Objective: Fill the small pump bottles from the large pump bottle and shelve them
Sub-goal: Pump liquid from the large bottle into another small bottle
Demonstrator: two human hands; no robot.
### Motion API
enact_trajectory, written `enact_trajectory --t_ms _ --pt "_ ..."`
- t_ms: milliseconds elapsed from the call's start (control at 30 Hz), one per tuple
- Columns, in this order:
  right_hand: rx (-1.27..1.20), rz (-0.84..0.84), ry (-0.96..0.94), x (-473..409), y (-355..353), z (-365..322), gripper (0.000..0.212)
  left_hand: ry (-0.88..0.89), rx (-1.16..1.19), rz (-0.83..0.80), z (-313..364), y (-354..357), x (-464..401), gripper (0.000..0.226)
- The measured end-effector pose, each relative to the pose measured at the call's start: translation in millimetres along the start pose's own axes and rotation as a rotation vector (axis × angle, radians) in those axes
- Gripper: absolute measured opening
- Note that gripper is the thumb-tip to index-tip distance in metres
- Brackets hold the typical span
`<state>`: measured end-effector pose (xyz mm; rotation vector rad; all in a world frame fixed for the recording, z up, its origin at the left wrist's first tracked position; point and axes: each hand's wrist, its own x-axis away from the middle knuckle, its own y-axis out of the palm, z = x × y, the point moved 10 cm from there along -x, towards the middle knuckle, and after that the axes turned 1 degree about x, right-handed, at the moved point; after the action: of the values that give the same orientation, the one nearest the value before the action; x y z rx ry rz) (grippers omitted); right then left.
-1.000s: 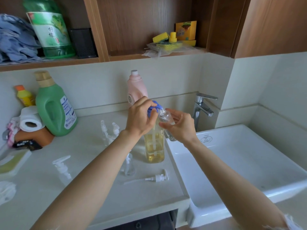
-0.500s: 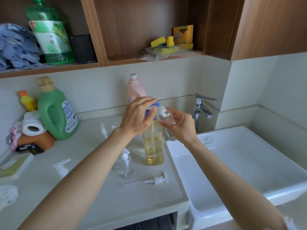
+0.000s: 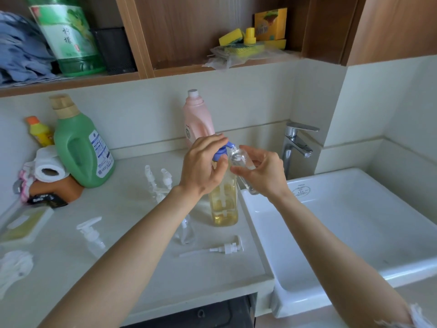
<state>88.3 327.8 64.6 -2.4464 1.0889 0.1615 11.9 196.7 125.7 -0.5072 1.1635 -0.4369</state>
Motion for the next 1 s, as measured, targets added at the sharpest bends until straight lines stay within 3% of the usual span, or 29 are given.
enact_trajectory --t_ms 333,833,1000 --pt "0.034 0.009 0.014 1.2 -7.8 -8.8 0.059 -0.018 -0.036 -0.081 15.6 -14.3 -8.3 0.057" --pt "0.136 0.024 0.045 7.6 -9.0 -14.7 0.055 -0.147 0.125 0.028 -3.5 -3.9 5.7 0.05" --pt "0.13 0.02 0.035 8.1 -8.7 -14.1 0.058 -0.174 0.088 -0.027 1.4 -6.2 2.5 0.056"
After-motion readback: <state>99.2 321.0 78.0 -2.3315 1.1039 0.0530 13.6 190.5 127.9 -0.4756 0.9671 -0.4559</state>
